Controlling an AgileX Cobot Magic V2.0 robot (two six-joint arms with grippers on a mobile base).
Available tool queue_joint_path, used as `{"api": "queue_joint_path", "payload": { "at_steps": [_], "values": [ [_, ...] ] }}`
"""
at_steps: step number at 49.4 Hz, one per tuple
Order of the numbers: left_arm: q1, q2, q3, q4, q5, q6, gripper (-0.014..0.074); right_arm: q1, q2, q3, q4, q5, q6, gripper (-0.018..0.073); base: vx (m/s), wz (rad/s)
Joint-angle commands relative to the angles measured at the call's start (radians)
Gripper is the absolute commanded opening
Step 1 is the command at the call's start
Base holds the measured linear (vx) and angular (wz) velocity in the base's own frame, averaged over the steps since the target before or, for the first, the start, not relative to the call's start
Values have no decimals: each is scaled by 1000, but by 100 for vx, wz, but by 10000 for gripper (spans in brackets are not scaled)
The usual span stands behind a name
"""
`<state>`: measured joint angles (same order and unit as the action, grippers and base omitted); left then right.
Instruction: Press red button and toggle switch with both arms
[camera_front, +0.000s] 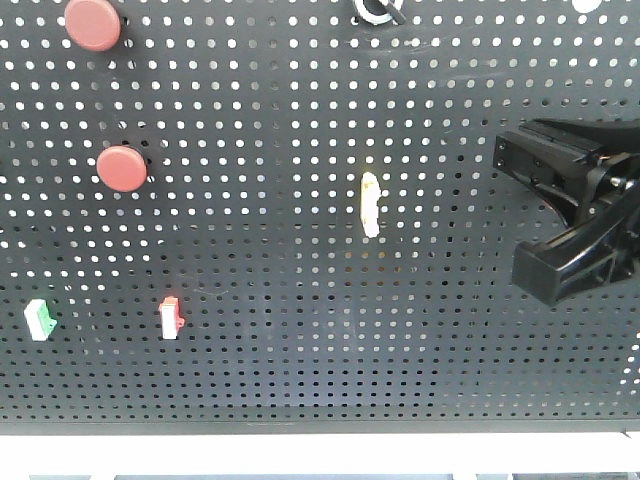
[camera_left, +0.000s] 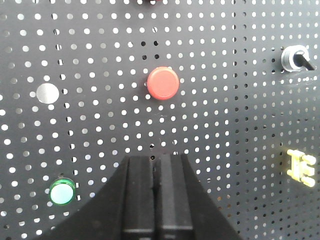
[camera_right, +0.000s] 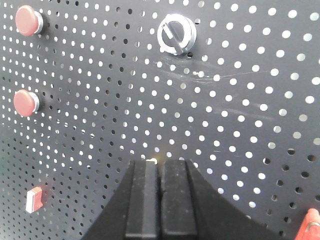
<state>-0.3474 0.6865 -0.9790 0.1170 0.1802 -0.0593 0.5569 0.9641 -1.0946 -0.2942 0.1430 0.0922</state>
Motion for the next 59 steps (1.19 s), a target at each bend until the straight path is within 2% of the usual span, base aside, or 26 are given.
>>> {"api": "queue_joint_path", "payload": {
  "at_steps": [1,6,10,14,17,21,26,32,36,59],
  "values": [
    [-2,-19,-2,15,-33,34,2,-3,-13,-26,-14,-71,-4,-3,0,0],
    [27,-96,121,76,-13,105,2,-3,-13,-26,-14,-72,-4,-3,0,0],
    [83,-178,270,75,-45,99,2,-3,-13,-26,-14,-72,-4,-3,0,0],
    [168,-252,450,30,-96,65,2,-3,-13,-26,-14,-72,-4,-3,0,0],
    [236,-326,581,-36,-131,41,2,-3,-13,-26,-14,-72,-4,-3,0,0],
    [306,-412,733,-75,-157,40,2,-3,-13,-26,-14,-72,-4,-3,0,0],
    [344,-520,881,-86,-198,40,2,-3,-13,-26,-14,-72,-4,-3,0,0],
    [346,-649,1052,-86,-287,44,2,-3,-13,-26,-14,-72,-4,-3,0,0],
    [345,-722,1030,-87,-119,43,2,-3,-13,-26,-14,-73,-4,-3,0,0],
    [346,-699,1034,-86,-72,43,2,-2,-13,-26,-14,-76,-4,-3,0,0]
  ]
}}
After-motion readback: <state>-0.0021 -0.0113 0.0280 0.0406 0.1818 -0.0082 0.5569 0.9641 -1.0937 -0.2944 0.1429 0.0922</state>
